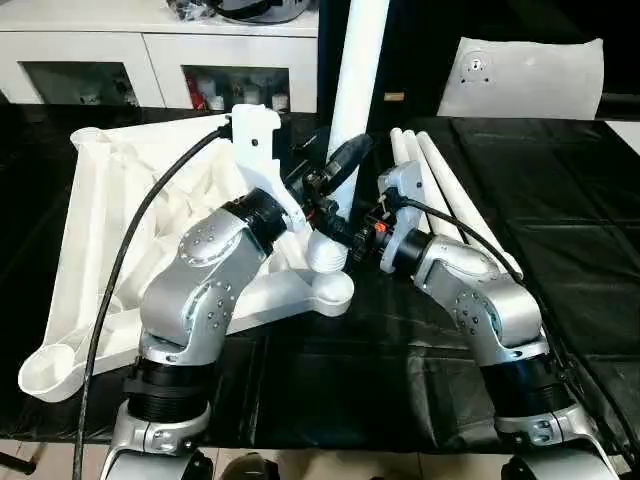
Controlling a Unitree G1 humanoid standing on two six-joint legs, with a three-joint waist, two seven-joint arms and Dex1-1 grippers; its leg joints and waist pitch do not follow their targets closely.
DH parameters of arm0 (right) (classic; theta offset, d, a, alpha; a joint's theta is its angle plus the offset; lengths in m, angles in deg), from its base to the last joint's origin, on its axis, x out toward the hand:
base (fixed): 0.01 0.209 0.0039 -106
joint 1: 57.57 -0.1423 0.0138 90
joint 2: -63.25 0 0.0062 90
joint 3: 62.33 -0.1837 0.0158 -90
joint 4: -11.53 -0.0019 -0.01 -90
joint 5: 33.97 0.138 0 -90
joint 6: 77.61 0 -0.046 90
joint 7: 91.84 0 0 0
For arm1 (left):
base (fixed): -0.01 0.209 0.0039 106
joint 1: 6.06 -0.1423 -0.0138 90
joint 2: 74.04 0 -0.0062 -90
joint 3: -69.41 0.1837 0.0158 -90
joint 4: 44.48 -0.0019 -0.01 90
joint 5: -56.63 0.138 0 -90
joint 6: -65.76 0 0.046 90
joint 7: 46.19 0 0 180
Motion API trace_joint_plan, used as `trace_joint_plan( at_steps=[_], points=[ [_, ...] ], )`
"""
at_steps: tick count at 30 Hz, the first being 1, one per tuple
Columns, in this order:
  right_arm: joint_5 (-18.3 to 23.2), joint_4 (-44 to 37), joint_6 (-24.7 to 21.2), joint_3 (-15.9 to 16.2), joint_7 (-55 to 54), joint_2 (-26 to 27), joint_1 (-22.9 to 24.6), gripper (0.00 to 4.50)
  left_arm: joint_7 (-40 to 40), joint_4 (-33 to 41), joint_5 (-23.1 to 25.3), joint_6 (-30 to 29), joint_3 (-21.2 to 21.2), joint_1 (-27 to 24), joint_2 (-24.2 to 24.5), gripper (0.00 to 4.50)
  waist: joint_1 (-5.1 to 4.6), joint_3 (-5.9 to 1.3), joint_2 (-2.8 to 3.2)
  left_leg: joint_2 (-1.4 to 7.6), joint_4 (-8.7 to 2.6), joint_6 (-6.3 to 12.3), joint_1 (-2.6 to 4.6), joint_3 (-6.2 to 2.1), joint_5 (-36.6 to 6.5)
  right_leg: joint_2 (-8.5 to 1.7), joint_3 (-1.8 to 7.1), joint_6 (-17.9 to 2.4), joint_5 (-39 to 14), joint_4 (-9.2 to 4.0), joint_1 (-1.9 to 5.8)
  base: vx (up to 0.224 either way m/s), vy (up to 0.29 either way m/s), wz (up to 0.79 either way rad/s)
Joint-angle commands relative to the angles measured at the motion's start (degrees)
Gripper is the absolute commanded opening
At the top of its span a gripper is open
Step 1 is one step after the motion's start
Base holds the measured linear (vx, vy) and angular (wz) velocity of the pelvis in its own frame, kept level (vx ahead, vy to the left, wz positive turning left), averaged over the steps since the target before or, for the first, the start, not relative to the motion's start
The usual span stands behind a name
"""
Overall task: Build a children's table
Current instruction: Pick table leg
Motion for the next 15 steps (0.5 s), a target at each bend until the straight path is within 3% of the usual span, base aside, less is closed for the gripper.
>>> trace_joint_plan(
  at_steps=[1,5,10,11,15],
  points=[
    [-1.28,-0.7,1.4,-0.34,-0.8,0.11,-0.71,1.89,-1.46,0.1,1.31,-0.46,0.97,-0.5,-0.17,1.86,-0.18,-4.23,-0.6,2.82,-3.98,-0.6,1.27,-0.96,-8.67,-3.92,2.13,-9.75,-6.66,-4.87,2.57,0.0,0.0,0.0],
    [-1.73,-0.61,1.52,-0.21,-1.1,0.04,-0.74,1.89,-1.08,0.18,1.34,-0.25,1.08,-1.01,-0.06,1.85,-0.21,-4.17,-0.57,2.82,-4.03,-0.84,1.27,-0.98,-9.23,-3.91,2.14,-9.63,-7.59,-4.93,2.51,0.0,0.0,0.0],
    [-0.91,-0.66,0.3,-0.73,-1.54,0.3,-1.32,1.89,-2.45,-0.79,-1.32,-1.27,-2.3,0.03,-1.3,1.85,-0.24,-4.22,-0.52,2.75,-3.94,-0.88,1.27,-0.95,-9.03,-3.9,2.16,-9.95,-6.95,-4.87,2.55,0.0,0.0,0.0],
    [-0.27,-0.98,-0.24,-1.04,-1.12,0.14,-1.44,2.45,-2.5,-1.38,-1.96,-1.59,-3.2,0.6,-1.13,1.85,-0.26,-4.22,-0.57,2.72,-3.95,-0.8,1.3,-0.93,-9.11,-3.84,2.14,-10.0,-6.94,-4.9,2.53,0.0,0.0,0.0],
    [2.84,-2.68,-2.64,-2.58,2.07,-1.5,-1.5,2.87,-1.02,-3.83,-4.88,-3.97,-5.85,2.26,0.37,1.84,-0.19,-4.2,-0.58,2.57,-3.86,-0.47,1.37,-0.88,-9.07,-3.73,2.14,-9.78,-7.07,-4.9,2.53,0.0,0.0,0.0]
  ],
)
